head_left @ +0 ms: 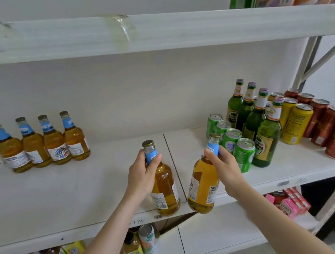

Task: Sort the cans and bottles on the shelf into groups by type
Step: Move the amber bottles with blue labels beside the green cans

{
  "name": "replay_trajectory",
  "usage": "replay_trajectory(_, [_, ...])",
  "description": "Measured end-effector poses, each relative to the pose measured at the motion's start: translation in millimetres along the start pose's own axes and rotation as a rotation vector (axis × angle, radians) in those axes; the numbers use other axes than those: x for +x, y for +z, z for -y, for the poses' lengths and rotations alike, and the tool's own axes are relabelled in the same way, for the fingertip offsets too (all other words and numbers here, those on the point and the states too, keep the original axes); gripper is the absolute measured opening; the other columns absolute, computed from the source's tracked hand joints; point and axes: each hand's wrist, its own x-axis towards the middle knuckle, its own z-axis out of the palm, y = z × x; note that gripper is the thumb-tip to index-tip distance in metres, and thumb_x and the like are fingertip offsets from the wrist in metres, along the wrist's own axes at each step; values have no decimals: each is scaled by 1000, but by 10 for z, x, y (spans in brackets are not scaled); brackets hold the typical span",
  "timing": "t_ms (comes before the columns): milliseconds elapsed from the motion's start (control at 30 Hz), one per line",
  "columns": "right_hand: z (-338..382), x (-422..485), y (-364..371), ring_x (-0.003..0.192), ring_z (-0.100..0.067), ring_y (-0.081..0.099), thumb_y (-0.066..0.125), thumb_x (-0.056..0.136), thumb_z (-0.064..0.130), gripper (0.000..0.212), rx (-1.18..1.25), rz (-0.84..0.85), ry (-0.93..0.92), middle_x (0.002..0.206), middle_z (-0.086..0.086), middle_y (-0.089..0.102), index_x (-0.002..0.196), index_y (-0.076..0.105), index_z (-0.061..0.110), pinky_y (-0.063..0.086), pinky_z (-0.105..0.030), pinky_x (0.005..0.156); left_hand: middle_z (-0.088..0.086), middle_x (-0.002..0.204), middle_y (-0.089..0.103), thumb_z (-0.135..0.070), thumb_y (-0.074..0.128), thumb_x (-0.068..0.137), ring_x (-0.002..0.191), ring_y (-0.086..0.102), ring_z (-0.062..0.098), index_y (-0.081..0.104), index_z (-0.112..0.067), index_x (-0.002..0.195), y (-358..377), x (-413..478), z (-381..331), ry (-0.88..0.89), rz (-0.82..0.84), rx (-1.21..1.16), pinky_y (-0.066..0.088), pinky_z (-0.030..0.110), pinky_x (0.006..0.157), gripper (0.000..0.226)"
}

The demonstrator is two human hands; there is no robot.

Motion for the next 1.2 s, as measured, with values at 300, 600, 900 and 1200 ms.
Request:
replay_trajectory(300, [-93,696,-210,79,-17,58,63,91,43,23,9,-47,-15,99,-19,65,93,62,20,49,-35,73,3,97,66,-42,51,97,91,63,18,54,-17,111,435,660,-56,57,57,71,52,39,84,29])
replay_trajectory(600, [-122,1426,-254,79,-15,60,63,92,40,24,26,-37,-34,100,-18,66,94,62,16,56,-42,76,1,100,69,-45,52,96,95,65,18,54,-19,111,781,1306,15,52,62,133,52,46,90,31])
replay_trajectory(900, [-126,2166,-183,76,-8,62,61,93,39,10,-13,38,-99,86,4,67,91,60,30,50,-22,67,-2,96,66,-45,51,95,87,63,9,51,-22,110,1095,1871,176,46,11,198,53,33,80,27])
replay_trajectory(1200, [-185,2745,18,85,-14,62,58,95,39,12,-87,103,-114,94,-1,66,98,54,28,49,-24,70,-3,94,61,-41,51,97,80,58,9,48,-19,112,1272,2372,241,39,-29,257,42,24,72,27])
